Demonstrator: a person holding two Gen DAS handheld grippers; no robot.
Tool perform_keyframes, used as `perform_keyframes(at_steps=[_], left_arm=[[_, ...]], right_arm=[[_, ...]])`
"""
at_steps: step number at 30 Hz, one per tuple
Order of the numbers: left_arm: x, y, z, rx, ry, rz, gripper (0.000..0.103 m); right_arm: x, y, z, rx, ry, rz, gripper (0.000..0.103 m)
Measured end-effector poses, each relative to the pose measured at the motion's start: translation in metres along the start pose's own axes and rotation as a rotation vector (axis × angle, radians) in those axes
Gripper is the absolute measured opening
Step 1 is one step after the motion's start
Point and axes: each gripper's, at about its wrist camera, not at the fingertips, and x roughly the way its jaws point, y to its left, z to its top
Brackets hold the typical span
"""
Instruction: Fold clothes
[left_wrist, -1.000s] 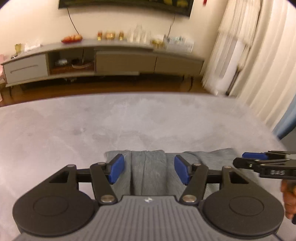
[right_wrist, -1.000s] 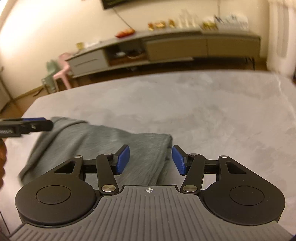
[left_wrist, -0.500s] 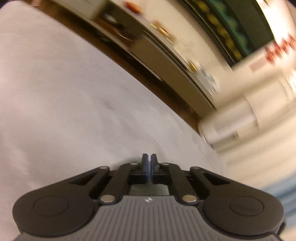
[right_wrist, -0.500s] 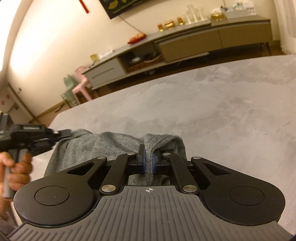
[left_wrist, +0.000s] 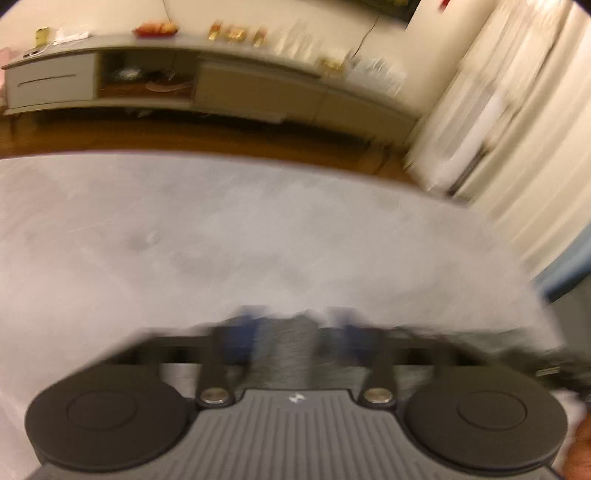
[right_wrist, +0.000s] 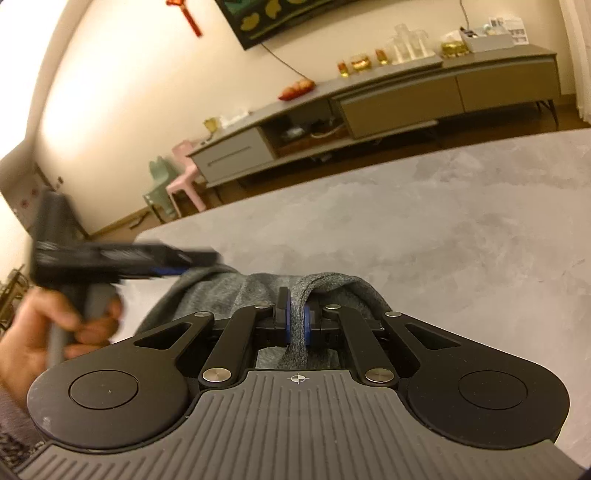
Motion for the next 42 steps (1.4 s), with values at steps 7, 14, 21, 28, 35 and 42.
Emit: perform_keyframes(at_steps=[7,14,21,28,35,42], left_arm=[[-0.003,0.068,-0.002,-0.437,-0.018,-0.149,0.005],[-0.007,0.1,-0.006,-0.541,-0.056,-0.016,0.001],[-0.04,0.0,0.004,-0.106,-0.141,-0.101,0.02],[0.037,0.016,-0.01,-0.177,0.007,0.024,0.004],[-0.006,0.077,-0.017,-0.287,-0.063,0.11,0.006],[-0.011,-0.004,-0.006,-0.037,-0.077,-0.136,0.024]], right_arm=[[-0.003,-0.009,-0.007,0.052,-0.004,-0.027,0.003],[0.002,-0.022,-0.009,0.114,0.013,-0.061,0.003],[-0.002,-0.02,-0.006,0.081,-0.065,-0.225,0.025],[0.043,0.006,-0.029,-0.23,0.058,-0.177,0.034],[0.041,-0.028,-0.013,-0.07,0.157,-0.155,0.037],[0.009,0.011,-0.005,-0.167,-0.051,-0.179,0.043]])
